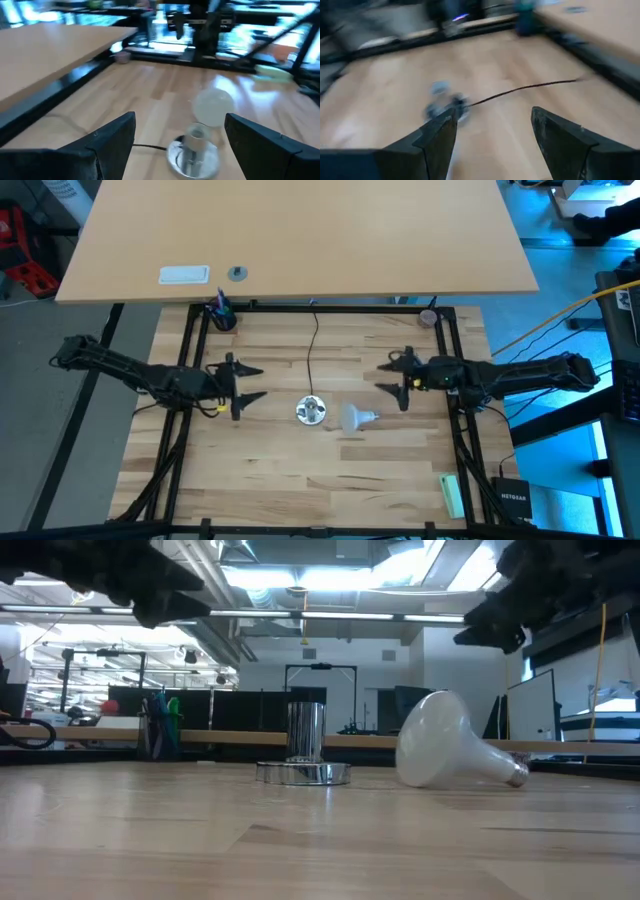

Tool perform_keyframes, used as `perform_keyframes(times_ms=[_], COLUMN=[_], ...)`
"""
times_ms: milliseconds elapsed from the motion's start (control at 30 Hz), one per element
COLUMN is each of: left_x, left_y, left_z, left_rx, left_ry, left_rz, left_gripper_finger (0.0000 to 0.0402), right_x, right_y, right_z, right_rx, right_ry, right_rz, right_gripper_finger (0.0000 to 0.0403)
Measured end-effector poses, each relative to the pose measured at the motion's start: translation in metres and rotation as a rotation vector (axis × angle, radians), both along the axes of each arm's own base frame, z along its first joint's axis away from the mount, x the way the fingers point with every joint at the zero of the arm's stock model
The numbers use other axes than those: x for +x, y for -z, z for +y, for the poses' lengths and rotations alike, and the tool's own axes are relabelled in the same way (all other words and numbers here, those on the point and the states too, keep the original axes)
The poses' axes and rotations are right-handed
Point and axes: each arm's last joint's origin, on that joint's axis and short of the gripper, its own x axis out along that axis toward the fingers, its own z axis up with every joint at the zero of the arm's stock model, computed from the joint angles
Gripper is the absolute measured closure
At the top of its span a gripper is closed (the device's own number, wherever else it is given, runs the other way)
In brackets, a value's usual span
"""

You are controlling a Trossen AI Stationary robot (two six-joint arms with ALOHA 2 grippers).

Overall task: Screw lightbulb
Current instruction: Return to Home Position

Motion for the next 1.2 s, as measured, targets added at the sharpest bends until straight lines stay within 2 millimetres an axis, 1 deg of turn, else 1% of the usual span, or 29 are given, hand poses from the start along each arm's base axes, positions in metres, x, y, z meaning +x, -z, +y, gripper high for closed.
perform_keyframes(times_ms=[67,167,233,267,367,467,633,833,933,1000,1067,1133,1200], left_x=[-0.002,-0.006,-0.01,-0.013,-0.02,-0.025,-0.033,-0.04,-0.045,-0.048,-0.051,-0.053,-0.057], left_y=[0.004,0.012,0.019,0.023,0.035,0.039,0.043,0.044,0.039,0.036,0.039,0.047,0.047], left_z=[0.0,0.001,0.004,0.005,0.011,0.015,0.022,0.027,0.028,0.028,0.028,0.028,0.03], left_rx=[0.024,0.04,0.028,0.023,-0.011,-0.018,-0.016,-0.042,-0.035,-0.027,-0.02,-0.028,-0.033], left_ry=[0.08,0.245,0.297,0.303,0.276,0.246,0.197,0.158,0.152,0.153,0.153,0.147,0.127], left_rz=[-0.008,-0.066,-0.108,-0.119,-0.127,-0.15,-0.18,-0.179,-0.227,-0.256,-0.259,-0.27,-0.271], left_gripper_finger=[0.0105,0.0105,0.0105,0.0105,0.0105,0.0105,0.0105,0.0105,0.0105,0.0105,0.0105,0.0105,0.0105], right_x=[0.0,-0.004,-0.007,-0.009,-0.018,-0.03,-0.051,-0.071,-0.07,-0.07,-0.07,-0.07,-0.069], right_y=[-0.001,-0.007,-0.007,-0.004,0.007,0.014,0.024,0.029,0.035,0.035,0.035,0.036,0.038], right_z=[0.002,0.002,0.001,0.001,0.0,-0.001,-0.002,-0.001,-0.001,-0.001,-0.001,-0.001,-0.001], right_rx=[-0.001,-0.007,-0.007,0.0,0.014,0.015,0.03,0.027,0.038,0.046,0.047,0.048,0.048], right_ry=[-0.124,-0.246,-0.262,-0.255,-0.196,-0.139,-0.097,-0.117,-0.097,-0.095,-0.095,-0.103,-0.104], right_rz=[-0.007,-0.053,-0.08,-0.083,-0.089,-0.155,-0.282,-0.442,-0.404,-0.403,-0.396,-0.392,-0.399], right_gripper_finger=[0.0146,0.0146,0.0146,0.0146,0.0146,0.0146,0.0146,0.0146,0.0146,0.0146,0.0146,0.0146,0.0146])
